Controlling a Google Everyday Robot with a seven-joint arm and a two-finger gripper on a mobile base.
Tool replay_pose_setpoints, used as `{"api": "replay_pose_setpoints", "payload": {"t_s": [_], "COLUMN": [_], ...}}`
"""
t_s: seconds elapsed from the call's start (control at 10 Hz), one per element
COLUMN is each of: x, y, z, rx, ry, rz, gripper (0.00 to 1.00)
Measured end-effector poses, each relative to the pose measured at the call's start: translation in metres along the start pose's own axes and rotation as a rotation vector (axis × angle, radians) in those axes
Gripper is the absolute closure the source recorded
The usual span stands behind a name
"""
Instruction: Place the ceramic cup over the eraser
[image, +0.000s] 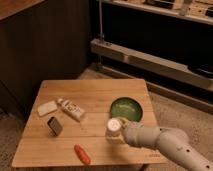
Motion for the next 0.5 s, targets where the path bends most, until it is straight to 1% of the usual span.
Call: {"api": "replay_pose_setpoints", "payload": {"t_s": [0.3,0.5], "x": [0.017,0.029], "y": [-0.001,-0.001], "z": [0.003,0.007], "rx": [0.006,0.013], "ry": [0.010,0.027], "rz": [-0.005,-0.002], "gripper": [1.00,1.00]}}
